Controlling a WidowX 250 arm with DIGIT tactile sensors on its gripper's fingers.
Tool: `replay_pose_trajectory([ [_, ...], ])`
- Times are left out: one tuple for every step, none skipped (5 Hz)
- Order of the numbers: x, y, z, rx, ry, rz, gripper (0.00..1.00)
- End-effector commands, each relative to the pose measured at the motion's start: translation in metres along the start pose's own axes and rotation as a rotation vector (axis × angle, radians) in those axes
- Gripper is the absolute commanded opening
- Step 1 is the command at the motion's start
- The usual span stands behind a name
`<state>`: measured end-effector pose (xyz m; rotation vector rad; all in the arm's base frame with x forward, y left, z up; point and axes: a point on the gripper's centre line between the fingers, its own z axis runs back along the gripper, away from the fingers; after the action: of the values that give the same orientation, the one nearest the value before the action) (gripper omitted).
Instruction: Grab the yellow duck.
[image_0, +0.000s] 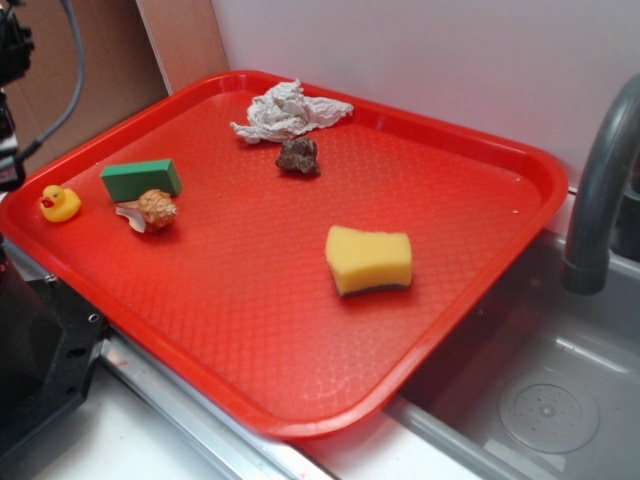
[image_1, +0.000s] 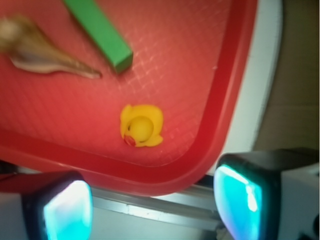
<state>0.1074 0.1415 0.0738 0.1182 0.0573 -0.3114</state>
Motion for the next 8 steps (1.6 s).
replay_pose_trajectory([
  [0.022,0.011,-0.035,-0.040,-0.080,-0.056,1.00],
  [0.025,0.006,-0.052,-0.072,-0.077,-0.068,1.00],
  [0.015,-0.004,-0.068,-0.092,-0.028,-0.055,1.00],
  [0.016,-0.004,-0.066,-0.086,-0.029,-0.026,0.00],
  [0.020,-0.007,-0.057,-0.066,-0.065,0.000,0.00],
  [0.035,-0.018,-0.010,0.025,-0.099,0.052,0.00],
  [0.080,-0.049,0.048,0.070,-0.181,0.104,0.00],
  [0.087,-0.085,0.105,0.065,-0.203,0.230,0.00],
])
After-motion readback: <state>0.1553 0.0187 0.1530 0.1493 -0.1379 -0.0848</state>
